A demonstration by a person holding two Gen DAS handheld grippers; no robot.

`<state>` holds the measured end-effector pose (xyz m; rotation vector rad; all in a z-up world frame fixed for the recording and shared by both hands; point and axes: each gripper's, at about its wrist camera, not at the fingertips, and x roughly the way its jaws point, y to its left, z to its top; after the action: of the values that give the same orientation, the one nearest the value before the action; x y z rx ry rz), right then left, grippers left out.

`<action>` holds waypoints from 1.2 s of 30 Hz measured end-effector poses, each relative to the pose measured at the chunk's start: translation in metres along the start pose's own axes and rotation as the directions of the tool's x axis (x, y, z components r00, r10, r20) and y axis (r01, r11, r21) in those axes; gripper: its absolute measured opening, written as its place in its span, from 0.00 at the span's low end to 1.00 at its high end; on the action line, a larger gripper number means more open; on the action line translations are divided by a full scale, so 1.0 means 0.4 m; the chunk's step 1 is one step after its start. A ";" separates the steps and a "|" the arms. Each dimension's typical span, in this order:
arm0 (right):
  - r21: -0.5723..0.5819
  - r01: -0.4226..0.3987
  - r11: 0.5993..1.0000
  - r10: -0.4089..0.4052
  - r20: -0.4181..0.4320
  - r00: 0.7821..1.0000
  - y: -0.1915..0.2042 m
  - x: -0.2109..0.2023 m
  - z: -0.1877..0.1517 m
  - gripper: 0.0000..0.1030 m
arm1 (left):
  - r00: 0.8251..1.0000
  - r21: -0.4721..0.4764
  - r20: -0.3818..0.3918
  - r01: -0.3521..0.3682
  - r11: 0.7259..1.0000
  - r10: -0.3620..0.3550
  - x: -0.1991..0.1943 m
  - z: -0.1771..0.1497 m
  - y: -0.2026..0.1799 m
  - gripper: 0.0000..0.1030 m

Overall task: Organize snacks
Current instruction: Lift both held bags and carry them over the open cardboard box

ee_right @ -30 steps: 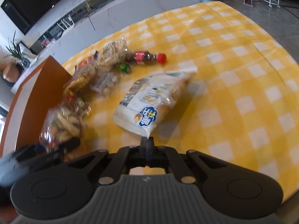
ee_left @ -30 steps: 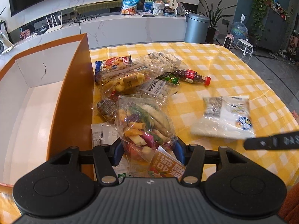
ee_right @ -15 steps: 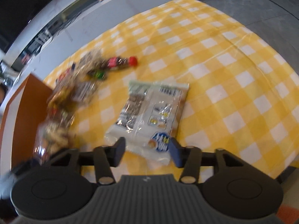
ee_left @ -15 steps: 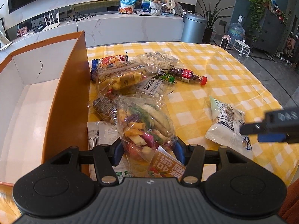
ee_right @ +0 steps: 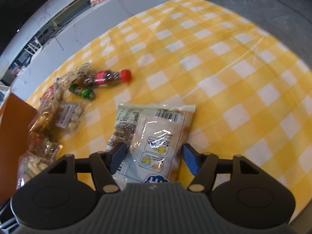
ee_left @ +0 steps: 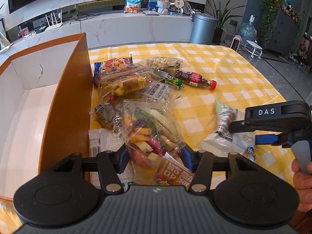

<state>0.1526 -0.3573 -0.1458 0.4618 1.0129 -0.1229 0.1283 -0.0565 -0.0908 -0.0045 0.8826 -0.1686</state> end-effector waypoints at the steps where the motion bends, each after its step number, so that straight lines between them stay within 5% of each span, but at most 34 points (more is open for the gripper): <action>1: 0.014 -0.014 1.000 0.015 -0.005 1.000 -0.002 0.002 -0.003 0.63 | 1.000 0.002 -0.001 0.000 1.000 0.000 -0.001 0.000 -0.002 0.60; 7: -0.001 -0.043 0.999 0.043 0.000 0.999 0.004 0.000 -0.017 0.48 | 1.000 0.006 -0.007 0.002 1.000 -0.002 -0.006 0.002 -0.016 0.60; 11: -0.016 -0.068 0.998 0.068 0.026 0.997 0.008 -0.019 -0.027 0.13 | 1.000 0.013 0.000 0.003 1.000 -0.003 -0.020 0.002 -0.021 0.60; 16: -0.029 -0.129 0.991 0.130 0.050 0.990 0.012 -0.044 -0.034 0.01 | 1.000 0.007 0.006 0.000 1.000 0.000 -0.036 0.005 -0.021 0.60; 28: -0.224 -0.128 0.966 0.170 0.178 0.969 0.077 -0.183 -0.065 0.00 | 0.995 -0.001 0.074 0.067 0.998 -0.067 -0.149 0.037 -0.031 0.60; 36: -0.312 -0.168 0.935 0.259 0.276 0.926 0.121 -0.353 -0.075 0.00 | 0.978 -0.016 0.176 0.118 0.993 -0.114 -0.285 0.076 0.009 0.60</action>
<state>0.0687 -0.3169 -0.0253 0.2766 0.6465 0.1436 0.0812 -0.0379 0.0157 -0.0942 0.7094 -0.2619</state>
